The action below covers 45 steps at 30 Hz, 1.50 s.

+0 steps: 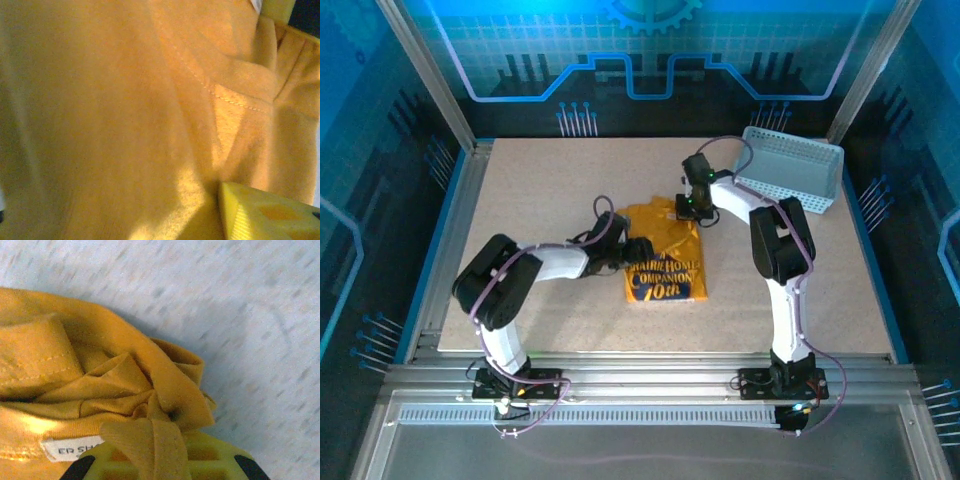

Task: Fold the inside-out t-shirt

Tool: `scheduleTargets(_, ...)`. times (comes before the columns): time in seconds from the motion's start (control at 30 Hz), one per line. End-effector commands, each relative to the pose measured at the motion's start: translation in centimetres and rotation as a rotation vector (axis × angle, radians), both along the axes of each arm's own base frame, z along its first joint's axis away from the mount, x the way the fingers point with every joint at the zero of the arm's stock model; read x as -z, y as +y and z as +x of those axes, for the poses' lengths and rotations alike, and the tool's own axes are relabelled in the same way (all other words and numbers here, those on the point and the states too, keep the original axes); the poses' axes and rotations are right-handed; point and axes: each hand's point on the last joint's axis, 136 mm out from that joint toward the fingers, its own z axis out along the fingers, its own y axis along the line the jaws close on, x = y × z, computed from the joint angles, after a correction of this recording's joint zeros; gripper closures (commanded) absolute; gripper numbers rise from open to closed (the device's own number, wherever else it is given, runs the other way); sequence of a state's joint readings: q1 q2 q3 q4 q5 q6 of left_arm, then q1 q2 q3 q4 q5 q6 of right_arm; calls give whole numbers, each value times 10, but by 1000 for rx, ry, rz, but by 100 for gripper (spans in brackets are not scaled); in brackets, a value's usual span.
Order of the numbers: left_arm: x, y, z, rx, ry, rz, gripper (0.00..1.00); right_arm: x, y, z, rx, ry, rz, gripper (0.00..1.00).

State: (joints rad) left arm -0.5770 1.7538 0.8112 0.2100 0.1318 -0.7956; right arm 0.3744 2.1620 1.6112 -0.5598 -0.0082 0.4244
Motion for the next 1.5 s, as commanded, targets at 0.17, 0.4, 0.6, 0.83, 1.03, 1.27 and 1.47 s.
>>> scheduleTargets(0.17,-13,61,-39,-219,41,167,26,-20,31,-43,-183,-81,-6,97)
scheduleTargets(0.4,-20,81,10,-210,68,192,15,-19,32,-41,-202,-88,-9,99)
scheduleTargets(0.6,0,66,29,-189,118,178,18,-15,36,-43,-205,-85,-8,100)
scheduleTargets(0.83,8,43,49,-153,130,121,29,-9,42,-47,-217,-74,-17,100)
scheduleTargets(1.03,0,17,70,-107,86,39,44,-5,45,-50,-210,-67,-10,100)
scheduleTargets(1.27,-2,21,78,-115,71,73,76,-5,38,-48,-175,-78,-34,100)
scheduleTargets(1.47,-34,27,71,-124,-23,13,100,-33,28,-39,-137,-129,80,100)
